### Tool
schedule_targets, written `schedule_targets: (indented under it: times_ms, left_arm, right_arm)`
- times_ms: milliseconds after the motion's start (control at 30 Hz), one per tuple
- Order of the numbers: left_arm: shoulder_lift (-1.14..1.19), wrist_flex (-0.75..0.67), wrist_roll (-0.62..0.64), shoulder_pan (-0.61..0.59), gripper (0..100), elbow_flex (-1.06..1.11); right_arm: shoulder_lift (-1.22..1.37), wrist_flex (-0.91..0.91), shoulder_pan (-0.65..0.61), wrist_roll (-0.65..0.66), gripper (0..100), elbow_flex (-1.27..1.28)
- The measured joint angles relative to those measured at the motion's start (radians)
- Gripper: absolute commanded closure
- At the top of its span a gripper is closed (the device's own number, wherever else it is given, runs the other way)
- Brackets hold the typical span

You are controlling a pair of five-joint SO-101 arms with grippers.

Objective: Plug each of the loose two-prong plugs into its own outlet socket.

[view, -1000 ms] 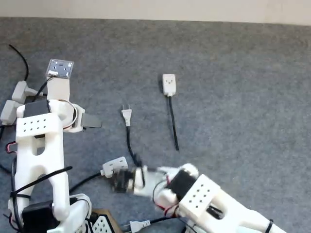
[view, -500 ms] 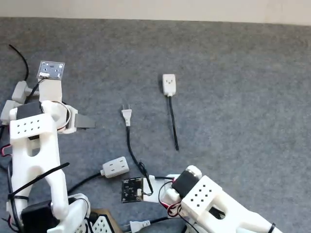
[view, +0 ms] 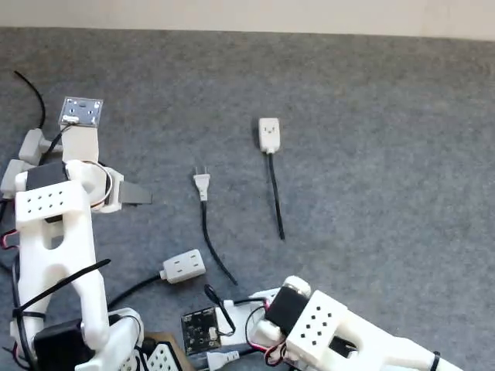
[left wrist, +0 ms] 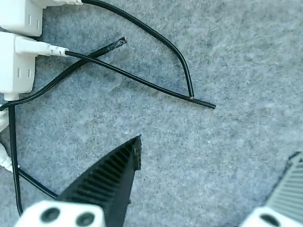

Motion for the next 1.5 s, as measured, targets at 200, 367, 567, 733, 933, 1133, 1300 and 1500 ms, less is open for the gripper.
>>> schedule_targets:
  times_ms: [200,367,567,733,933,1133,1300,1500]
  left_arm:
    - [0.000,0.000,0.000,0.000,56,0.000]
    - [0.000,0.000,0.000,0.000,56,0.000]
    - [0.000,0.000,0.000,0.000,56,0.000]
    - [0.000,0.000,0.000,0.000,56,0.000]
    - [0.000,0.000,0.000,0.000,56,0.000]
    - [0.000,0.000,0.000,0.000,56,0.000]
    - [0.000,0.000,0.000,0.000,56,0.000]
    - [0.000,0.000,0.000,0.000,56,0.000]
  right_arm:
    - [0.000,0.000,-0.075,0.000,99.3,0.000]
    - [0.126,-0.017,-0.103,0.000,98.8,-0.006]
    - [0.299,-0.040,-0.104,-0.005,88.8,-0.026]
    - [0.322,-0.069,-0.104,-0.034,85.5,-0.021]
    - [0.341,-0.110,-0.103,-0.041,85.6,-0.009]
    - [0.341,-0.114,0.037,-0.026,85.7,-0.008]
    - [0.341,-0.166,0.129,0.003,85.7,-0.008]
    - [0.347,-0.221,0.150,0.005,85.8,-0.005]
